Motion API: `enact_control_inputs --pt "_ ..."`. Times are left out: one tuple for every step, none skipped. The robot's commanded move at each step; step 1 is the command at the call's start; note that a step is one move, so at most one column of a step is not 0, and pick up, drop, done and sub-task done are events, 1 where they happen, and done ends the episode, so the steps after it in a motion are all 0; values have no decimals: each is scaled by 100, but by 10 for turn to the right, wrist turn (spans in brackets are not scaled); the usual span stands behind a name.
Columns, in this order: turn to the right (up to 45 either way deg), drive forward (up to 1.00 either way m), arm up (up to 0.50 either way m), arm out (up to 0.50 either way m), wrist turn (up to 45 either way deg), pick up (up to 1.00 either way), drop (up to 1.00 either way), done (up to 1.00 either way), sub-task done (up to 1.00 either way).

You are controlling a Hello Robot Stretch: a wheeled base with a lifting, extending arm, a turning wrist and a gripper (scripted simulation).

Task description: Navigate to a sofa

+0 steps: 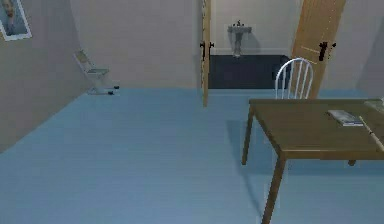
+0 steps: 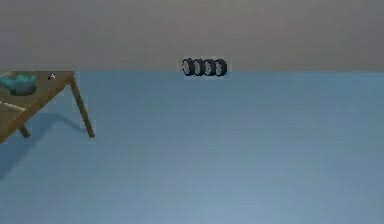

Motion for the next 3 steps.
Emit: enact_control_inputs --pt "30 0 0 0 0 0 0 0 0" --pt "0 75 0 0 0 0 0 0 0" --pt "0 100 0 0 0 0 0 0 0"
